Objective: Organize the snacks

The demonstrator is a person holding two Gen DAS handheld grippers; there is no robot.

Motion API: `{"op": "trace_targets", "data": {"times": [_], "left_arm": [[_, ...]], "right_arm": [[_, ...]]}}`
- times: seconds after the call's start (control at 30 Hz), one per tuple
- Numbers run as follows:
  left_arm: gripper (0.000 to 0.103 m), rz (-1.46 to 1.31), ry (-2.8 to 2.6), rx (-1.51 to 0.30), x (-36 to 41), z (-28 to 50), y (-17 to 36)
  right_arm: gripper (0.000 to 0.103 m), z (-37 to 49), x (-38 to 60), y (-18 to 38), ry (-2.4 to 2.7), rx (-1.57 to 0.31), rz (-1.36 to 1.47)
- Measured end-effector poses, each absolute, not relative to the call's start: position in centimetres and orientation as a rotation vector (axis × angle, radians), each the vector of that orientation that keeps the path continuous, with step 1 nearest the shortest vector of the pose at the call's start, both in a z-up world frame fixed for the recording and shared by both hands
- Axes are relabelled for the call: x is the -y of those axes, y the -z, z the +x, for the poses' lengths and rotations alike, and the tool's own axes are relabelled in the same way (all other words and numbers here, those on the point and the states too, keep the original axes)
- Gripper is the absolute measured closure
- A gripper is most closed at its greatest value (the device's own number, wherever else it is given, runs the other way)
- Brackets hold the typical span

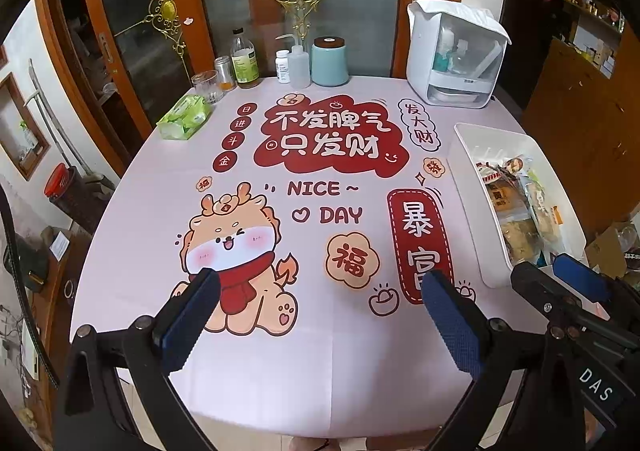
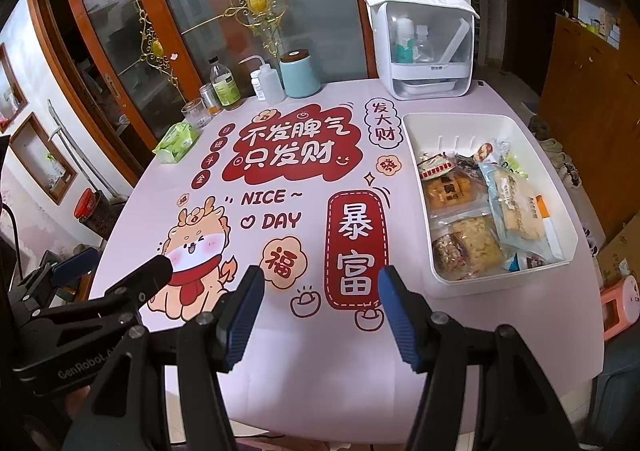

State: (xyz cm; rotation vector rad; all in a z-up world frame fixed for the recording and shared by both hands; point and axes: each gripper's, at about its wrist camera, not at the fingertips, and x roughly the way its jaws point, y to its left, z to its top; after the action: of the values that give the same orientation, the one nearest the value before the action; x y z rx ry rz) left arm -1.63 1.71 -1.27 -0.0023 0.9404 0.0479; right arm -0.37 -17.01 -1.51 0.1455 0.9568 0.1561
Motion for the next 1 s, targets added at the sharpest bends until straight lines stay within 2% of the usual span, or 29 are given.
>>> {"op": "trace_targets", "data": {"times": [1.0], "left_arm": [[0.003, 0.009, -0.036, -0.956, -2.45, -2.3, 1.83]], "right_arm": [[0.043, -1.13, 16.56, 2.3, -0.144, -0.973, 0.165]]}}
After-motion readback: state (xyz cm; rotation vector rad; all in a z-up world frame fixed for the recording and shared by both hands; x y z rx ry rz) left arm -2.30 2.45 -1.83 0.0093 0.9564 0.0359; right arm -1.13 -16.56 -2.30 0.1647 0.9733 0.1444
